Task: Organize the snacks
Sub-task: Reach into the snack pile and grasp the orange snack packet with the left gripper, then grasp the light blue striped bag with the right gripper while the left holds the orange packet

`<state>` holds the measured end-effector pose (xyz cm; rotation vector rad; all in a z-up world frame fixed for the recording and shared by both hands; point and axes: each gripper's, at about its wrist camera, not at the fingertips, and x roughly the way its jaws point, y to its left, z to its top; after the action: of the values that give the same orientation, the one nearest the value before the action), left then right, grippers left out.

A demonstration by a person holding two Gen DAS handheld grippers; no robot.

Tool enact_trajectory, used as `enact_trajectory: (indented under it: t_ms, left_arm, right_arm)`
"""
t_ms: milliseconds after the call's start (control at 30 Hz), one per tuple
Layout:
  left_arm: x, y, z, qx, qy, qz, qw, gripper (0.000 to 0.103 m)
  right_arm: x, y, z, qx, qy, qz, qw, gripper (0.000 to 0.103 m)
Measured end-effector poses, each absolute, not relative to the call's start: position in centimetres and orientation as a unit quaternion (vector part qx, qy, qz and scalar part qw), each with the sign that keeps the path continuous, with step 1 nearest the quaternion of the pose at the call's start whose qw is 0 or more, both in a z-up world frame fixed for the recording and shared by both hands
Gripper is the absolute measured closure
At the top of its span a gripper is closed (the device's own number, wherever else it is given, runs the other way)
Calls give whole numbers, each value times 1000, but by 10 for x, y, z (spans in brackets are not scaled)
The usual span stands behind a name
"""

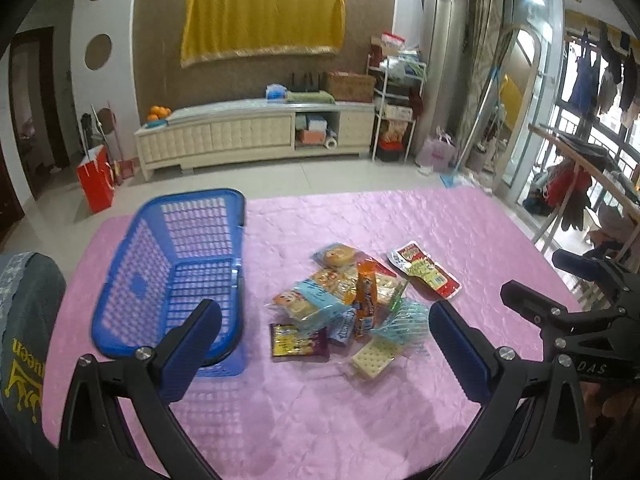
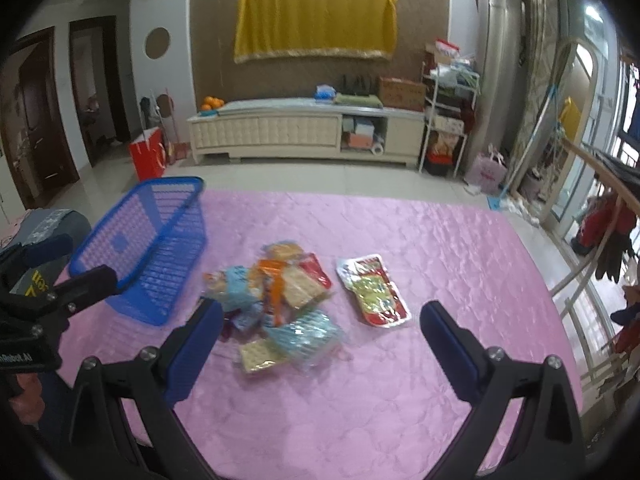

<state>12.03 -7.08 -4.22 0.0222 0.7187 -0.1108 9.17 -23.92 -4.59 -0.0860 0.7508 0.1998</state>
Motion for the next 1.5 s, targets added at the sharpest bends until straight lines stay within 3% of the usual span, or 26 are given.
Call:
enact_trajectory:
  t_ms: [300,667,767,867,967,1000,1033,1100,1500]
  left_arm:
    - [176,-97,-91,13,412,-73,908,0]
    - [241,-118,-147,-2,470,-81,879,1]
    - [255,-121,-159,4,476,-78,876,6]
    - [269,-125,-172,14,491,-78,868,16]
    - [280,-127,-183,22,503,-86,860,33]
    - [282,-127,-186,20,506,-90,857,44]
    - [283,-127,-188,19,508,-93,856,62]
    - [285,-124,-191,11,515,-99,851,80]
    - [254,-120,-159,25,477,-108,872,88]
  right_arm:
    - [134,-265,-82,-37,404,82,910,9]
    - [176,-284,-118,-35,438,83,895,9]
    - [187,-286,-128,-31,444,85,892,9]
    - [195,-288,-135,-26,450,86,889,9]
    - [200,-289,-140,-23,455,89,885,9]
    - [201,-289,-141,-22,456,90,885,9]
    - [202,-289,-142,-23,458,90,884,9]
    - [205,-291,-144,-21,461,92,882,9]
    - [206,-281,-142,-30,471,108,875,9]
